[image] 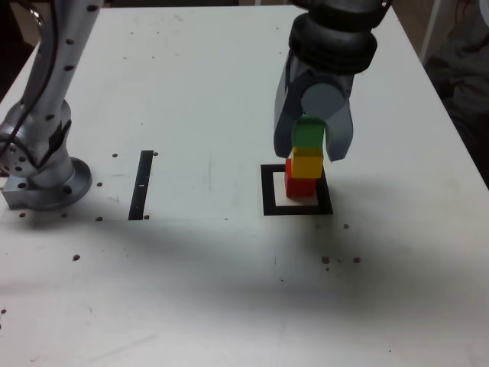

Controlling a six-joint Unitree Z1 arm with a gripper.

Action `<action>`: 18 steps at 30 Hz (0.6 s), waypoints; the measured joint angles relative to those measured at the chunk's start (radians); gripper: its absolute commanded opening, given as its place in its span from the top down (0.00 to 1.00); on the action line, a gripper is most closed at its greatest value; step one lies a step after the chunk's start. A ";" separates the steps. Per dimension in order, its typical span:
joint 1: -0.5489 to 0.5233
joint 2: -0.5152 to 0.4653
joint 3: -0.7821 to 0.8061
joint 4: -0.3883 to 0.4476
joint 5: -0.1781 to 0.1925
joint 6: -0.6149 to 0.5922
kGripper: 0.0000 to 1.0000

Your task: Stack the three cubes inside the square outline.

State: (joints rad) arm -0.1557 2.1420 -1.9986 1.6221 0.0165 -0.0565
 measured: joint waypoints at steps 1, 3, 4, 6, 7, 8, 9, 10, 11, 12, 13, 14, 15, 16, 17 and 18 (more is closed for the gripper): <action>0.000 0.001 0.000 0.000 -0.001 0.002 0.80; 0.002 0.004 0.000 0.000 -0.003 0.006 0.80; 0.003 0.007 0.000 -0.001 -0.003 0.007 0.80; 0.007 0.014 0.000 -0.001 -0.003 0.009 0.72; 0.008 0.016 0.000 -0.002 -0.003 0.010 0.63; 0.008 0.016 0.000 -0.004 -0.003 0.012 0.51; 0.008 0.016 0.000 -0.006 -0.004 0.015 0.39; 0.008 0.016 0.000 -0.007 -0.004 0.018 0.27; 0.009 0.017 0.000 -0.009 -0.005 0.020 0.16; 0.009 0.017 0.000 -0.010 -0.006 0.023 0.07; 0.010 0.018 0.000 -0.011 -0.006 0.025 0.02; 0.010 0.018 0.000 -0.012 -0.007 0.026 0.01; 0.010 0.019 0.000 -0.012 -0.008 0.026 0.00; 0.010 0.019 0.000 -0.012 -0.008 0.026 0.00; 0.010 0.019 0.000 -0.012 -0.008 0.026 0.00; 0.010 0.019 0.000 -0.012 -0.008 0.026 0.00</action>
State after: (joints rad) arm -0.1452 2.1606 -1.9982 1.6105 0.0085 -0.0306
